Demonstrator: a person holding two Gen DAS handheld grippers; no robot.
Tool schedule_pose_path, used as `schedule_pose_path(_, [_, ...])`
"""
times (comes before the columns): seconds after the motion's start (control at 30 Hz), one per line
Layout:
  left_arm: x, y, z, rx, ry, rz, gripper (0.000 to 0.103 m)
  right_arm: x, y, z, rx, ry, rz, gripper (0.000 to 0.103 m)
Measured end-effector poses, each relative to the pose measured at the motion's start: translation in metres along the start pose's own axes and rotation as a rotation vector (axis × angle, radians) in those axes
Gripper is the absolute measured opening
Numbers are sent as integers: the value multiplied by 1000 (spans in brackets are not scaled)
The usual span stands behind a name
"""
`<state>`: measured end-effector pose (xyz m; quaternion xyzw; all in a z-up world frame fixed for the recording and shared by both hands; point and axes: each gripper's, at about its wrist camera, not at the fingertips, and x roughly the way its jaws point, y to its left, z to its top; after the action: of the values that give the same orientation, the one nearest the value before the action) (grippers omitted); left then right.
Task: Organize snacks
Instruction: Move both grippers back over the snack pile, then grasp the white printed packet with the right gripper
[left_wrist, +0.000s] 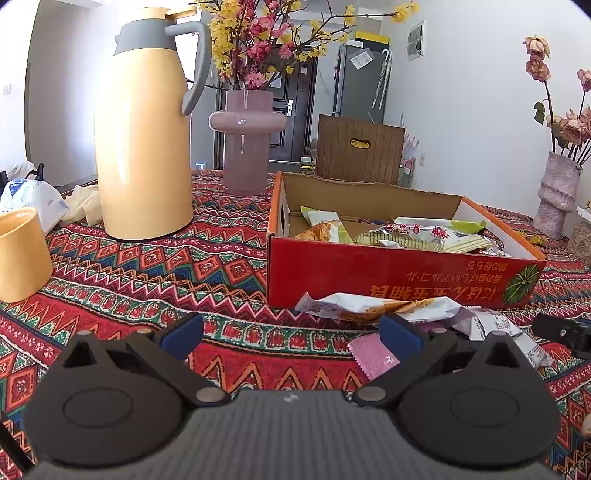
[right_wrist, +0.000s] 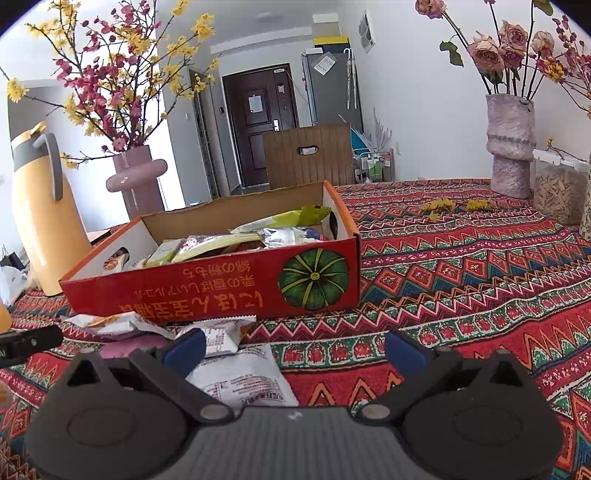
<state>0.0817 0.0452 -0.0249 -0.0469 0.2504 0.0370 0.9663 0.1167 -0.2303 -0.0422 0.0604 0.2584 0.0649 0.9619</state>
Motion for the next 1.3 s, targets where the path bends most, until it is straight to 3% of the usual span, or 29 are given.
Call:
schedule_pose_path(0.47, [2, 0, -1, -10, 14, -8, 103, 5, 9, -3, -56, 40, 9, 103])
schedule_pose_path(0.63, [3, 1, -1, -11, 16, -13, 103, 11, 22, -1, -152, 100, 48, 103])
schedule_pose_path(0.83, [2, 2, -1, -21, 14, -22, 103, 28, 31, -1, -251, 181, 11, 103])
schedule_pose_path(1.03, [3, 2, -1, -24, 16, -25, 103, 41, 22, 0, -195, 227, 25, 103])
schedule_pose_path(1.3, [2, 2, -2, -25, 14, -22, 103, 43, 21, -2, -187, 223, 22, 103])
